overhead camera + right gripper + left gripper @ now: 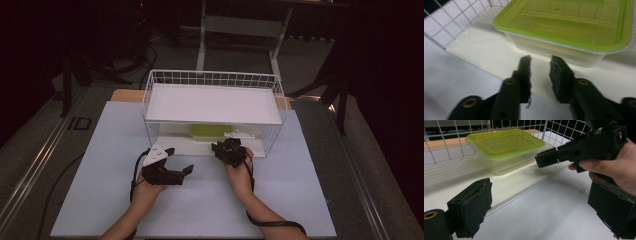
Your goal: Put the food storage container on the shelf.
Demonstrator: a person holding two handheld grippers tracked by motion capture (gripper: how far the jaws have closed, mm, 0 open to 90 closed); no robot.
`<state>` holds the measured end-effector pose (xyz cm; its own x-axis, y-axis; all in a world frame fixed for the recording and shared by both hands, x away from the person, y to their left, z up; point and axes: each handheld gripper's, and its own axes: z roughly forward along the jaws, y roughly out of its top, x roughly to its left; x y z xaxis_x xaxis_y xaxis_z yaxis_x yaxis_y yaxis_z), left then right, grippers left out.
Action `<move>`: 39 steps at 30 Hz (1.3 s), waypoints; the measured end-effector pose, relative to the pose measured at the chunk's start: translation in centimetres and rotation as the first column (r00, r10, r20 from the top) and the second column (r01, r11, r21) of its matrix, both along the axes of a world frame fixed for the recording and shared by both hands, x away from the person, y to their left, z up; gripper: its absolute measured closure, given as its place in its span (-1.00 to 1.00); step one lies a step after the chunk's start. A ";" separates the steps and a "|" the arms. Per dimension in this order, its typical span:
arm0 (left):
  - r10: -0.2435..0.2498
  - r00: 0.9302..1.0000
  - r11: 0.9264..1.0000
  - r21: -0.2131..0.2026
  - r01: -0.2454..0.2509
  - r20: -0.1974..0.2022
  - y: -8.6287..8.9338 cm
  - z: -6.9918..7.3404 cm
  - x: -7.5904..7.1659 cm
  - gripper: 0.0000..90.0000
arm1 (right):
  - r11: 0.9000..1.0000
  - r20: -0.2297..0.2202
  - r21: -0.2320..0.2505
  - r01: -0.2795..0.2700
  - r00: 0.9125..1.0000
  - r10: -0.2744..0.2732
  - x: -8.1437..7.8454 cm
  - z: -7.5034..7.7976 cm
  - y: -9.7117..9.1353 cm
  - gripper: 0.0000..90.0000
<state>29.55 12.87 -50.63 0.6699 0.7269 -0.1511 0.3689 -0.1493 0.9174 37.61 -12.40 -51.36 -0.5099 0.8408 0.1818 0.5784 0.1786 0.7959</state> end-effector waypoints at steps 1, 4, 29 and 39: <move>-0.001 1.000 1.000 0.004 0.001 0.000 0.0 0.1 0.0 -0.86 | 1.000 -0.008 0.002 -0.005 1.000 0.005 -0.1 0.1 -0.1 0.45; -0.001 1.000 1.000 0.002 0.001 -0.002 0.0 0.5 -0.1 -0.86 | 1.000 -0.012 0.008 -0.015 1.000 0.015 -0.7 0.3 -0.5 0.15; -0.054 0.998 0.998 0.022 0.055 -0.017 0.3 2.4 -2.2 -0.86 | 0.987 0.054 0.031 -0.159 0.986 0.157 -5.5 2.2 -4.4 -0.65; -0.057 0.998 0.998 0.022 0.057 -0.011 1.1 2.3 -3.9 -0.86 | 0.977 0.068 0.032 -0.210 0.976 0.208 -7.8 2.8 -6.2 -0.60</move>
<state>25.64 13.96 -48.36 0.7089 0.6908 -0.1423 0.3683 -0.1905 0.9100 29.85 -18.58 -48.59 -0.6852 0.7072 0.1742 0.4797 0.2583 0.8385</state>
